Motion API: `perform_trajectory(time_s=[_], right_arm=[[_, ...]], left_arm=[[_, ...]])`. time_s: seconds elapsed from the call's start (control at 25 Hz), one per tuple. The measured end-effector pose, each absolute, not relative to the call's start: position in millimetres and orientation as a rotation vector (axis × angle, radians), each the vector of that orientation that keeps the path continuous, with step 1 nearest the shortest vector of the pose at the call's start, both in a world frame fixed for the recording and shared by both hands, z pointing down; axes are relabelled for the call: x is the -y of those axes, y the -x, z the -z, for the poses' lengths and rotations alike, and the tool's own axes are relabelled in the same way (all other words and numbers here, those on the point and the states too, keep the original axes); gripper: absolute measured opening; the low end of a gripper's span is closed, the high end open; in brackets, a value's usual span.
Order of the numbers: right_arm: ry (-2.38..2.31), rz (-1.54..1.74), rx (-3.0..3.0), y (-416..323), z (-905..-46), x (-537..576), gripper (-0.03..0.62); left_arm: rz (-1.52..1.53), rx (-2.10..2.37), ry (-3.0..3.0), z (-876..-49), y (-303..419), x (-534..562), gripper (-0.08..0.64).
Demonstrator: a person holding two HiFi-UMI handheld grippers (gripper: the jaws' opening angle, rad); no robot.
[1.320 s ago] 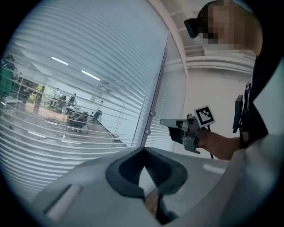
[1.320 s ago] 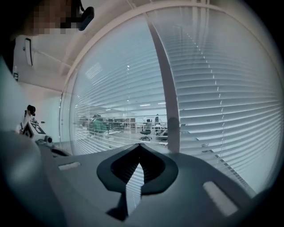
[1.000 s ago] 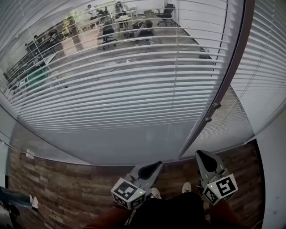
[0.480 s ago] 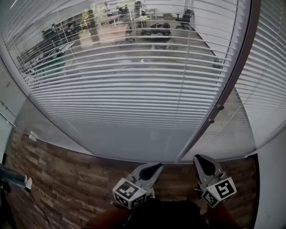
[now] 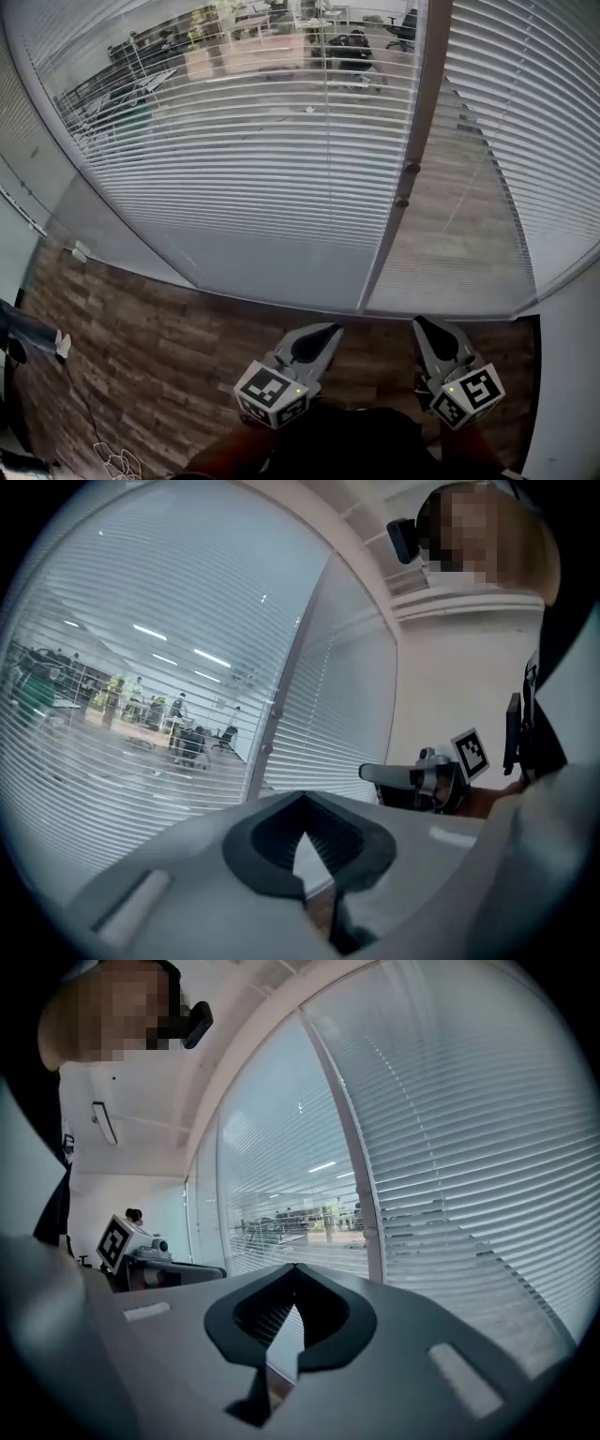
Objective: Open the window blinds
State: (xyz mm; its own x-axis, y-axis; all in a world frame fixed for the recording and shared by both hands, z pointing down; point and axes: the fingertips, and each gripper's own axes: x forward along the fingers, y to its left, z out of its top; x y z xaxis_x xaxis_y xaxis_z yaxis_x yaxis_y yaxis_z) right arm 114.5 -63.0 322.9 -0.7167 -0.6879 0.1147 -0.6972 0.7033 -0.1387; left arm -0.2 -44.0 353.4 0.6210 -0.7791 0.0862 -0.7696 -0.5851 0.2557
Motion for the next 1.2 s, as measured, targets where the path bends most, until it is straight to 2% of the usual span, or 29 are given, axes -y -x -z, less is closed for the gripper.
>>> perform_trajectory(time_s=[0.24,0.44,0.56,0.84,1.04,1.2], right_arm=[[-1.091,-0.409,2.862,-163.5,-378.6,-0.9,0.026],[-1.038,-0.495,2.873,-194.7,-357.1,10.1,0.026],[-1.024,-0.521,2.901,-205.2,-377.3,15.6,0.026],[-1.039,-0.454,2.903,-192.2,-392.9,-5.5,0.026],[-1.095,-0.397,2.856,-145.8,-381.1,-38.3,0.025],[-1.157,-0.391,2.836,-145.1,-404.7,-21.5,0.025]], left_arm=[[-0.048,1.3,-2.489,-399.6,-49.2,-34.1,0.002],[-0.095,1.378,-2.404,-367.4,-66.1,-31.2,0.002],[-0.115,1.428,-2.4,-388.6,-65.8,-29.0,0.002],[-0.104,1.447,-2.446,-394.4,-49.0,-38.0,0.002],[-0.078,1.36,-2.503,-378.3,-13.6,-59.7,0.002],[-0.095,1.273,-2.556,-400.8,-22.5,-36.0,0.002]])
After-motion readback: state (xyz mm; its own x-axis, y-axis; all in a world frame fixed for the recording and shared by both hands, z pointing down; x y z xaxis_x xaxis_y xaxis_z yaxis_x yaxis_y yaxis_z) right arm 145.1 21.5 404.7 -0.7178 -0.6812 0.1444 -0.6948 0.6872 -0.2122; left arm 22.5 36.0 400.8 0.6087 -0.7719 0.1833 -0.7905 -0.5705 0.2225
